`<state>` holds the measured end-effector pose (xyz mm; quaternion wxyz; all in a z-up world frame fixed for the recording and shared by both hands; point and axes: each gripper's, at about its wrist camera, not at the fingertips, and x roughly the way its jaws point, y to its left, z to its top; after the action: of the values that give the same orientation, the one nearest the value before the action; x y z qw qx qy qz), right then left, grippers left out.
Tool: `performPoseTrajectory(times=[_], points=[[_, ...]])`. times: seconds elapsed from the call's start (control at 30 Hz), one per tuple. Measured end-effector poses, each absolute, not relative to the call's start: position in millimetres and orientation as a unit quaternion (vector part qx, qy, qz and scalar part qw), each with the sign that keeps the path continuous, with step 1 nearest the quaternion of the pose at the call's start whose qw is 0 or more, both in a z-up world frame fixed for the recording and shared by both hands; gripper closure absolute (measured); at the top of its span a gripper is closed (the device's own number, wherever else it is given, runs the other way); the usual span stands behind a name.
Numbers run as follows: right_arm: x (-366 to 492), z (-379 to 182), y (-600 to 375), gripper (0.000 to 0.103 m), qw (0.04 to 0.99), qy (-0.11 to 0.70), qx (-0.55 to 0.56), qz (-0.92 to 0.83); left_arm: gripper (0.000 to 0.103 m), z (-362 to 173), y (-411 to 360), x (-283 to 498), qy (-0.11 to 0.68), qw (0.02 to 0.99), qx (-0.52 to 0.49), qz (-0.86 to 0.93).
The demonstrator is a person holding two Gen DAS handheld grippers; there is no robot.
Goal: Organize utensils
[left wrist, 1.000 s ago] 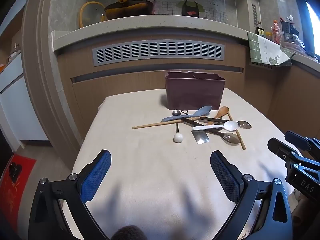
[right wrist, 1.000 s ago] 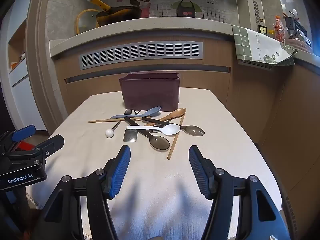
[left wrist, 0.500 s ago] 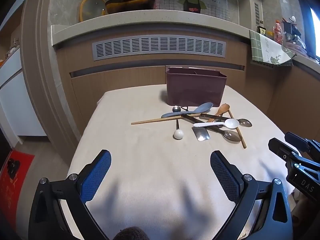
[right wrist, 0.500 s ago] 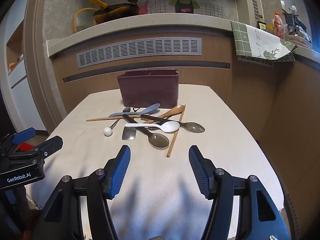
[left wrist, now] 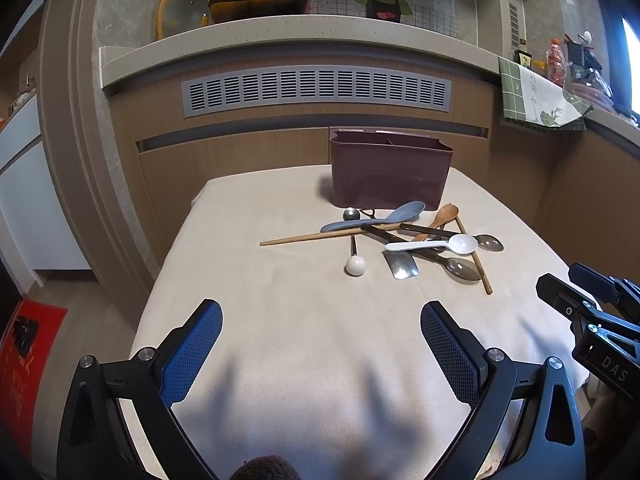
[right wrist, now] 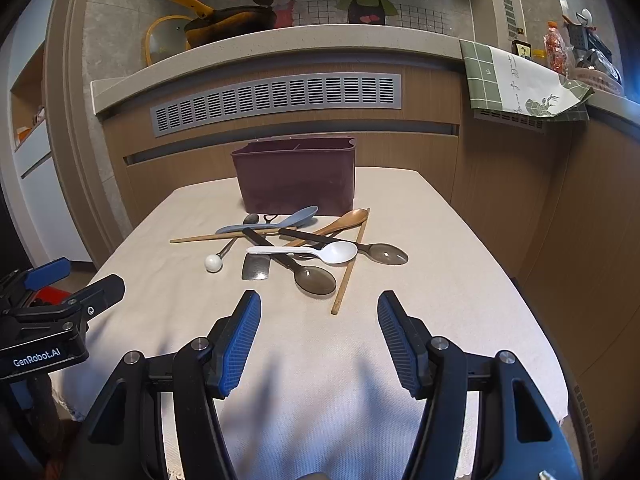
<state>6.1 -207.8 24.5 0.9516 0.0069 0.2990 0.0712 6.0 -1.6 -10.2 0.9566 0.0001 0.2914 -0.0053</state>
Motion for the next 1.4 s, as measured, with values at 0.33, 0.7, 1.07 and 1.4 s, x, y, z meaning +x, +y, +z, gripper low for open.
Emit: performPoseTrajectory(times=[0.33,0.7,1.07,1.4], points=[[6.4,22.0,-209.3,0.045,0.95,0.303,0.008,0.067,0.004,-10.7,-0.4,6.8,0.295,0.955,-0.002,-0.008],[7.0,22.2,-210.1,0.045,0.949,0.309,0.009,0.068,0.004,-13.1,0.3,8.5,0.301,0.954,-0.005,-0.009],[6.7,21.7,-210.1,0.045,0.948,0.309,0.009,0.068,0.004,-12.9,0.8,8.8,0.301,0.953,-0.005,-0.009],[7.0,21.3,-210.0,0.045,0.948,0.309,0.009,0.067,0.004,-13.1,1.6,8.8,0.3,0.954,-0.005,-0.009]])
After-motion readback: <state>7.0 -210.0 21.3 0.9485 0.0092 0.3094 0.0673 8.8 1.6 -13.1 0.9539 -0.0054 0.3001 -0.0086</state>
